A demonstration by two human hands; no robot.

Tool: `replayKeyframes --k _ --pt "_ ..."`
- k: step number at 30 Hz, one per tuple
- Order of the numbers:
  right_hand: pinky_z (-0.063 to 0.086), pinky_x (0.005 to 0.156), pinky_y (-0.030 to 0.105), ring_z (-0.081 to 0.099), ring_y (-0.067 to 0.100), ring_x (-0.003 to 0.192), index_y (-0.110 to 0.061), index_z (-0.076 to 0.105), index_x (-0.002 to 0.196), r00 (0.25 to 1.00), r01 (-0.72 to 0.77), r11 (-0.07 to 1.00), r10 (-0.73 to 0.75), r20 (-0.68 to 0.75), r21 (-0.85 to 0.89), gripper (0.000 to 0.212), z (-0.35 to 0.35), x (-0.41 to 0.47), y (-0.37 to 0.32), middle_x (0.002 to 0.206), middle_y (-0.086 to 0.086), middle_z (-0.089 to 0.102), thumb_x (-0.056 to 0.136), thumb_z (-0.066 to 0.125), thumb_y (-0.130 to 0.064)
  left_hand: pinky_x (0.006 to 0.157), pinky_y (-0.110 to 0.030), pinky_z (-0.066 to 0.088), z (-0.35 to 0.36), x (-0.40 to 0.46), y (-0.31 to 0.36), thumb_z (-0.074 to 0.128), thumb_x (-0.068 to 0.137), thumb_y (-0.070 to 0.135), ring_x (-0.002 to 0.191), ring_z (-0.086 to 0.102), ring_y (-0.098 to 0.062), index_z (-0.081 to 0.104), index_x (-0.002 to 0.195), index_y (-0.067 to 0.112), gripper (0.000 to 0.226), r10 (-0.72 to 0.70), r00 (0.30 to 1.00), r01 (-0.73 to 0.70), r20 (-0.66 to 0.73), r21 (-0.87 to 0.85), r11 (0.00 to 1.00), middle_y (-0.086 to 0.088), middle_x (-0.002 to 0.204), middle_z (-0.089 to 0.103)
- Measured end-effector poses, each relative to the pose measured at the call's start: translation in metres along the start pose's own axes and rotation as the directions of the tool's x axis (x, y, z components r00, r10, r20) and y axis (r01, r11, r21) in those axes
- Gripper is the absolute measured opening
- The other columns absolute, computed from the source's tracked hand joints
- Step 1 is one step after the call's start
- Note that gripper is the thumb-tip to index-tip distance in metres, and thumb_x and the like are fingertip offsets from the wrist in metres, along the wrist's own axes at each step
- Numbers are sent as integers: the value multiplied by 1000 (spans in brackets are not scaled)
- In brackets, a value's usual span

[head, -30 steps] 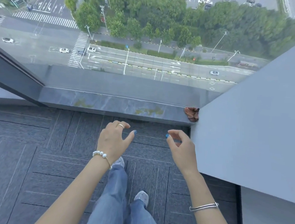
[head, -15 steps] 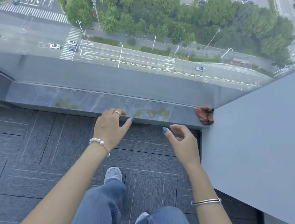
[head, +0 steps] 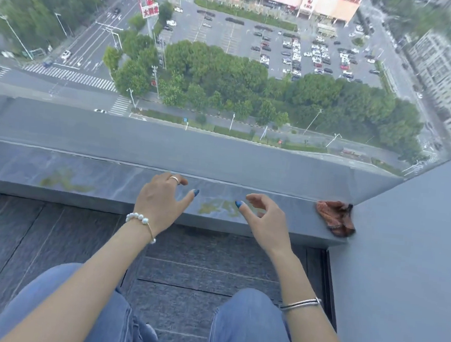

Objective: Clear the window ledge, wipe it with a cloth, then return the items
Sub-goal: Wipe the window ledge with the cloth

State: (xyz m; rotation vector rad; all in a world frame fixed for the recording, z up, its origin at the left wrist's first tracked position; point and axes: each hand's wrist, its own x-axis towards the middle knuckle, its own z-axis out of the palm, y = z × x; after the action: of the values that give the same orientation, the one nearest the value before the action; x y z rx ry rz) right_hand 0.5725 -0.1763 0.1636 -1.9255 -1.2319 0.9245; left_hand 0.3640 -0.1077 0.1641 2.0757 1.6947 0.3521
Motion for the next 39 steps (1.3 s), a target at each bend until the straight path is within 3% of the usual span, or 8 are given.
replayKeyframes --k 11,16,24,33,39 --pt "46 84 26 58 9 103 -22 63 104 998 -51 999 51 21 7 20 8 48 53 106 -7 64 87 63 -33 92 -33 46 59 38 -18 51 89 48 113 53 -19 58 116 15 43 -95 994 98 50 -57 994 -1 118 61" --pt "42 77 18 57 8 101 -24 63 105 997 -67 998 66 29 21 19 7 63 74 106 -10 64 88 63 -32 92 -30 43 81 54 -20 51 90 46 115 52 -18 58 118 15 42 -111 993 113 35 -88 990 -1 121 59" --pt "46 81 24 59 9 99 -24 64 105 997 -69 998 69 23 9 19 26 74 97 107 -11 65 88 62 -33 74 -30 44 119 59 -46 40 98 32 104 59 -22 57 119 17 31 -171 983 172 67 -9 985 1 129 54" --pt "47 86 28 58 10 102 -20 64 106 997 -72 997 72 23 -5 19 40 76 98 107 -6 65 89 61 -29 78 -34 47 129 65 -53 38 98 37 111 56 -22 51 126 18 36 -175 970 167 170 65 984 -1 132 52" --pt "44 97 40 49 12 112 -21 57 115 988 -56 998 50 -143 -37 27 34 82 125 115 -6 53 88 61 -22 78 -36 48 138 69 -60 40 97 39 110 58 -26 43 134 16 43 -210 943 183 256 125 975 -5 131 56"
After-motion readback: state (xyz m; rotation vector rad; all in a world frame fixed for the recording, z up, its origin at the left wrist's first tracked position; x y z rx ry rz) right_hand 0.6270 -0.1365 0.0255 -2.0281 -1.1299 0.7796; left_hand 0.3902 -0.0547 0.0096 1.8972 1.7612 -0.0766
